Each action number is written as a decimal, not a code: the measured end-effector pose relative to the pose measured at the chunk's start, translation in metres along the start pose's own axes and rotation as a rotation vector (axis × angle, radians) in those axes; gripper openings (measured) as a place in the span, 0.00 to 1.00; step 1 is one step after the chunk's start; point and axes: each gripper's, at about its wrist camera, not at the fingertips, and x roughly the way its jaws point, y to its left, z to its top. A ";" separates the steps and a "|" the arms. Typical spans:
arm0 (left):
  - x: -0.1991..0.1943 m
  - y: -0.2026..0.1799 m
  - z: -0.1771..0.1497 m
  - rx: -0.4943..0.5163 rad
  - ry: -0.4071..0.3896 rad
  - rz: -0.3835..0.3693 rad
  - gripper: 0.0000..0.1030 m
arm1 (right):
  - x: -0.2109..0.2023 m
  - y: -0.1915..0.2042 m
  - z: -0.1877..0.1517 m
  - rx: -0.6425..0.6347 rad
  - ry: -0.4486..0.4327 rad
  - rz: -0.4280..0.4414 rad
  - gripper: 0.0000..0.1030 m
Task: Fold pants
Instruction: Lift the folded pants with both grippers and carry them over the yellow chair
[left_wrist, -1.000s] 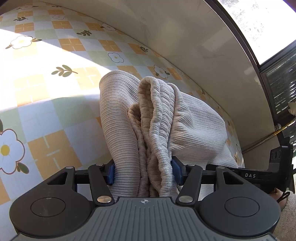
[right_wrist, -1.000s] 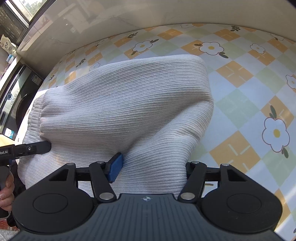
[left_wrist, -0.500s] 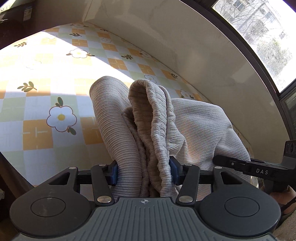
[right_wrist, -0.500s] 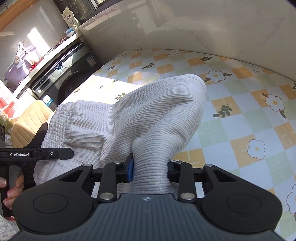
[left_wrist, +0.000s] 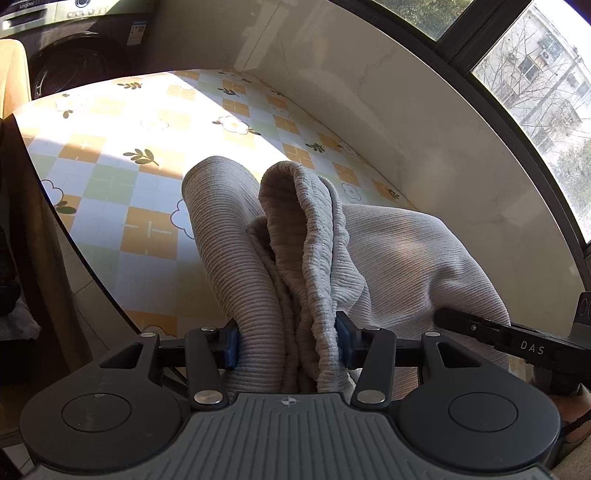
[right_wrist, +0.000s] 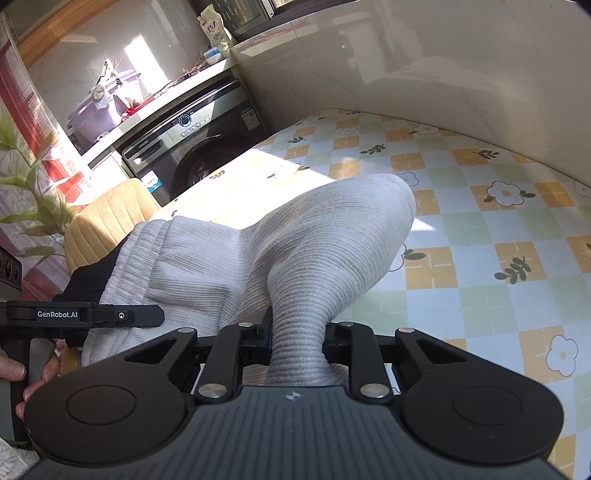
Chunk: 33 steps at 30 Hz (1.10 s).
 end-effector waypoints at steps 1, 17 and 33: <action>-0.004 0.001 -0.001 -0.009 -0.013 0.007 0.49 | 0.001 0.003 0.002 -0.013 -0.003 0.007 0.21; -0.069 0.061 0.004 -0.138 -0.192 0.056 0.48 | 0.045 0.089 0.041 -0.203 -0.022 0.119 0.20; -0.198 0.265 0.063 -0.215 -0.307 0.155 0.48 | 0.204 0.309 0.087 -0.293 -0.002 0.259 0.20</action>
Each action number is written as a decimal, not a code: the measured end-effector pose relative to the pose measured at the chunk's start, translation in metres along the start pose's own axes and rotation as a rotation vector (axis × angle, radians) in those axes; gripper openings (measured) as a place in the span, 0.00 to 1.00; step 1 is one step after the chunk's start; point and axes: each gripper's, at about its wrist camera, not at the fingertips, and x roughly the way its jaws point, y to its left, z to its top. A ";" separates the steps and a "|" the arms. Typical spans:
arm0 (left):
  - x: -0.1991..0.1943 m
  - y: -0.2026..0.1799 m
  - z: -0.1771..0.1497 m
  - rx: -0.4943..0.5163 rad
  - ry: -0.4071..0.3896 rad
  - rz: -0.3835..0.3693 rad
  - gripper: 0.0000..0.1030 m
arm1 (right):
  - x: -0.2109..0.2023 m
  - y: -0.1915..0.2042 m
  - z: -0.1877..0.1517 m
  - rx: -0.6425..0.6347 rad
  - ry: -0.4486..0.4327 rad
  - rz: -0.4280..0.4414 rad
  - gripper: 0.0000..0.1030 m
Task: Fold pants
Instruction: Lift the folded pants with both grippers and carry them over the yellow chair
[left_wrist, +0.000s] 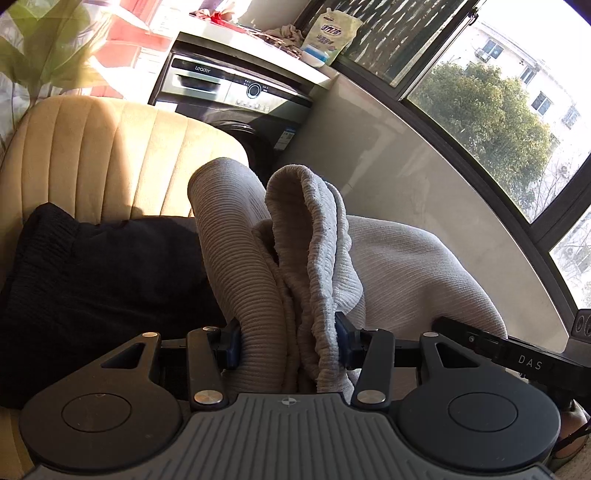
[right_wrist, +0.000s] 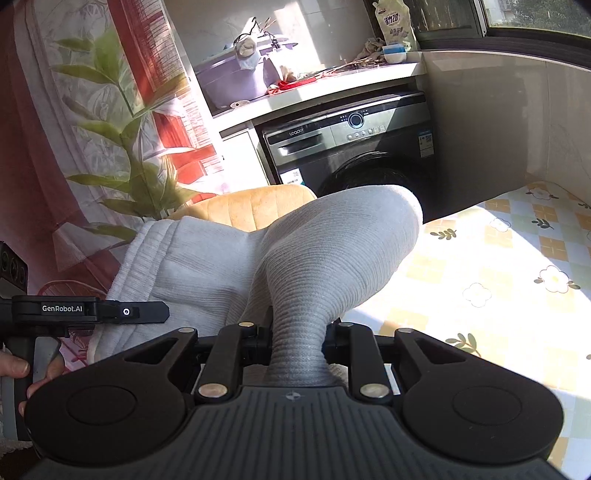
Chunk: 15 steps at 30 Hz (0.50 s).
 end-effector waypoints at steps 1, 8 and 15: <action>-0.004 0.015 0.011 -0.003 -0.005 0.014 0.48 | 0.016 0.009 0.006 -0.002 0.003 0.014 0.20; -0.013 0.089 0.061 -0.048 0.006 0.094 0.48 | 0.120 0.056 0.038 -0.016 0.066 0.082 0.20; 0.015 0.157 0.072 -0.132 0.127 0.155 0.50 | 0.219 0.056 0.023 0.014 0.225 0.044 0.22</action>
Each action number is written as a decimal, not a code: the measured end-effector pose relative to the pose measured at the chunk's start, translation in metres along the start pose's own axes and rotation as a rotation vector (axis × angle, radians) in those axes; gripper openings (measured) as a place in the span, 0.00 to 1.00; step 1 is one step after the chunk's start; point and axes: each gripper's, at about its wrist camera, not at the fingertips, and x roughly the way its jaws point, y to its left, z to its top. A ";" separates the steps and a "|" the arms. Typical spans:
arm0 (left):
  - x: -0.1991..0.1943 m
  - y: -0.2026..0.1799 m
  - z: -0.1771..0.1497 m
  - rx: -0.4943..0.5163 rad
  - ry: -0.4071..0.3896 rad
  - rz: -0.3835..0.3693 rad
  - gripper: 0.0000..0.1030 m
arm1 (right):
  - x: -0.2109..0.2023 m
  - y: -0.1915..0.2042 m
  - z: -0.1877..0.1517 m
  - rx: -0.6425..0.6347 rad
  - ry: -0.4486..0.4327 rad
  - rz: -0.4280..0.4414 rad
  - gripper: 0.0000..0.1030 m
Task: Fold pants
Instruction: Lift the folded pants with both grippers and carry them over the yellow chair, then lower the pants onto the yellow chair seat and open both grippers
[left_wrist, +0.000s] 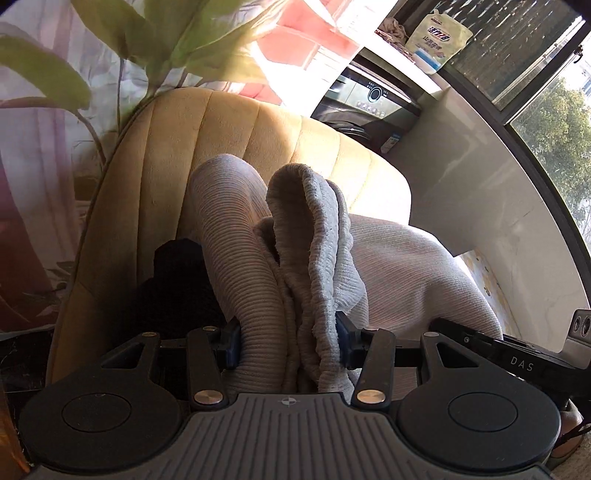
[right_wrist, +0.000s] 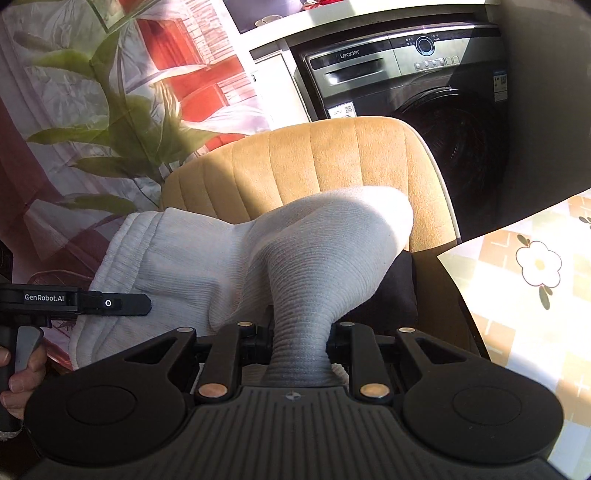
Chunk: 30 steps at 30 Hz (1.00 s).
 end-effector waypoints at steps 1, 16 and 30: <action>0.010 0.010 0.001 -0.013 0.025 0.014 0.51 | 0.016 -0.006 -0.005 0.011 0.036 -0.027 0.23; 0.057 0.035 0.007 -0.013 0.077 0.044 0.77 | 0.052 -0.021 -0.024 0.013 0.124 -0.219 0.44; 0.001 -0.023 0.008 0.242 -0.058 0.225 0.97 | -0.003 0.009 -0.021 -0.046 0.019 -0.274 0.94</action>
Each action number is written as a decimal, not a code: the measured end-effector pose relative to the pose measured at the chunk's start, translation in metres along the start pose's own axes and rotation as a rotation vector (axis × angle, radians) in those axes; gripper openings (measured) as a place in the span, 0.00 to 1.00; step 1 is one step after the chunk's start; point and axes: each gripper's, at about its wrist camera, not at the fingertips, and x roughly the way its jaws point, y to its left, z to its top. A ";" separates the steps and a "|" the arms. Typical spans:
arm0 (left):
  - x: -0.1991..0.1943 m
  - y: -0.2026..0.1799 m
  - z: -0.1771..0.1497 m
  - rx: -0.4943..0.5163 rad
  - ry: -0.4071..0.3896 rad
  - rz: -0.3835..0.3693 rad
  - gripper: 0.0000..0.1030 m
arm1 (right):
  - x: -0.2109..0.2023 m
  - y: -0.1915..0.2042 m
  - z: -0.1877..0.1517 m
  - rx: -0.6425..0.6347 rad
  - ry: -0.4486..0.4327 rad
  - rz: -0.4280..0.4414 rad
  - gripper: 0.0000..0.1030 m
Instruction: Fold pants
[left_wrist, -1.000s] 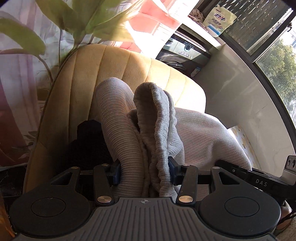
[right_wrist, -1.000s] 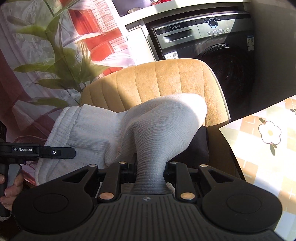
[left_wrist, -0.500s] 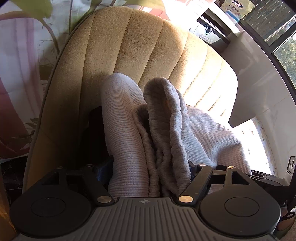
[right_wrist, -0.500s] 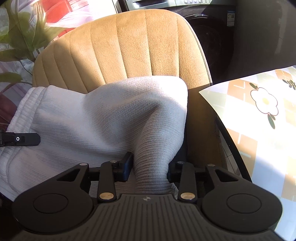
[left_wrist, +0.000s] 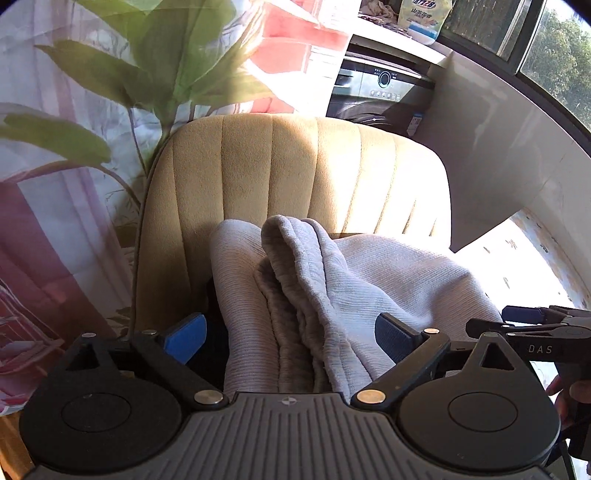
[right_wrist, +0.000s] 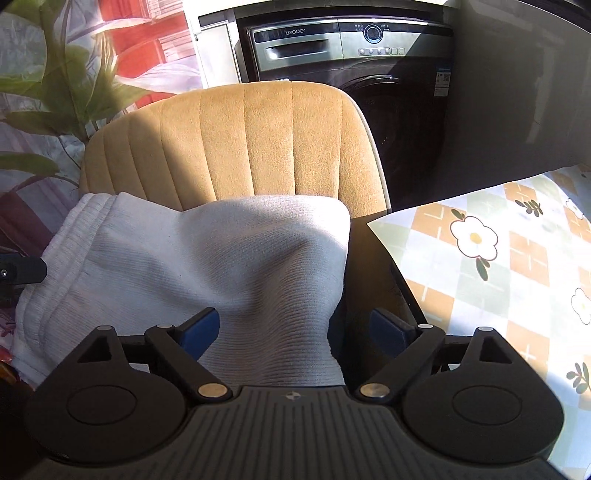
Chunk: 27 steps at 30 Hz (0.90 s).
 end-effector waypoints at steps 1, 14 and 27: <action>-0.006 -0.005 0.000 0.019 -0.012 0.021 0.98 | -0.007 0.002 -0.001 -0.010 -0.014 0.004 0.99; -0.103 -0.052 -0.026 0.032 -0.148 0.124 1.00 | -0.126 0.027 -0.024 -0.057 -0.185 0.064 1.00; -0.241 -0.114 -0.078 0.030 -0.317 0.150 1.00 | -0.282 0.035 -0.077 -0.048 -0.353 0.096 1.00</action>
